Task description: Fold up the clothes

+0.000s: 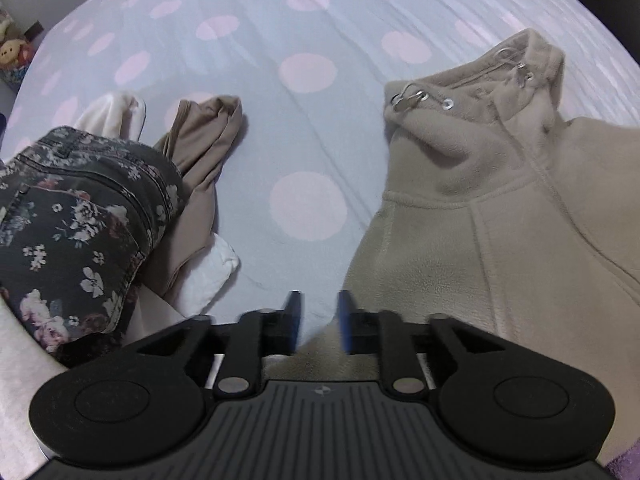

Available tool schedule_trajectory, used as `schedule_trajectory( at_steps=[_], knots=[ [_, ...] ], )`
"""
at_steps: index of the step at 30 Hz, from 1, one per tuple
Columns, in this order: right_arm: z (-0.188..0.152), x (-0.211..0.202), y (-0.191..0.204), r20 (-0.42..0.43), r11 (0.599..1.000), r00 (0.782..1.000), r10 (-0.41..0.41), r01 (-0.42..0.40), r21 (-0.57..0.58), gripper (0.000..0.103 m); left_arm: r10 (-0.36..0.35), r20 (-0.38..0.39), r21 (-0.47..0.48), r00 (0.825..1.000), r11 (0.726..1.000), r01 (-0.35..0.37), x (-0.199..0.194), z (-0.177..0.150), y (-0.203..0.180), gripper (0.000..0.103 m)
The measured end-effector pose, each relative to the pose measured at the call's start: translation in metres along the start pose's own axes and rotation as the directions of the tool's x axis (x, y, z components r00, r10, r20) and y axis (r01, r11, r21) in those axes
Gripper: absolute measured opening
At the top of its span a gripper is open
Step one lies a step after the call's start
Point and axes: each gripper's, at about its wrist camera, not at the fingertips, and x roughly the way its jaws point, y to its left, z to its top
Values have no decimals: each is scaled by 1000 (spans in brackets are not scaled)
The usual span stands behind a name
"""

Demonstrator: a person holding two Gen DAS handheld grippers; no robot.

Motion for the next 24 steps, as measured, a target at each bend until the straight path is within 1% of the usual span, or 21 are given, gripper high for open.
schedule_trajectory(
  at_steps=[1,2,3,4,5,6,8,9,11,14,16,19,20,22,24],
  knots=[
    [-3,2,3,-5,1000,1000,3,-3,-7,30,-9,9,6,1000,1000,9,-1,0,1,27],
    [-3,0,6,5,1000,1000,2,-2,-17,34,-19,15,11,1000,1000,19,-4,-1,1,33],
    [-2,-2,10,16,1000,1000,2,-2,-26,37,-26,16,17,1000,1000,25,-5,-2,0,43],
    [1,-5,12,31,999,999,19,-18,-28,39,-32,16,23,999,999,31,-7,-3,0,48],
    [4,-8,15,45,999,998,35,-34,-30,41,-37,15,33,999,999,36,-6,-4,-1,50],
    [5,-13,16,65,998,996,61,-59,-31,43,-42,8,43,999,998,42,-4,-4,-2,50],
    [14,-23,32,91,989,986,143,-139,-48,47,-45,-7,50,999,998,45,5,-3,-3,50],
    [19,-28,41,104,982,978,183,-178,-58,51,-51,-14,51,999,997,52,10,-2,-3,50],
    [26,-32,65,102,962,959,266,-256,-97,55,-77,-19,48,997,996,78,22,2,-4,50],
    [32,-40,109,85,908,911,403,-387,-161,60,-137,-9,27,991,990,137,38,10,-6,50],
    [35,-47,140,66,855,863,501,-481,-196,63,-158,-14,35,987,987,158,50,16,-8,50],
    [40,-57,184,22,771,791,612,-590,-241,65,-167,-25,51,986,984,169,64,23,-10,50],
    [41,-61,200,1,738,763,646,-624,-257,65,-175,-28,50,984,983,176,69,25,-9,50],
    [40,-70,233,-46,668,715,697,-672,-319,69,-190,-31,40,981,981,191,78,28,-7,50],
    [35,-74,262,-95,608,686,722,-694,-386,73,-203,-39,32,978,978,205,88,29,-6,50]
  ],
)
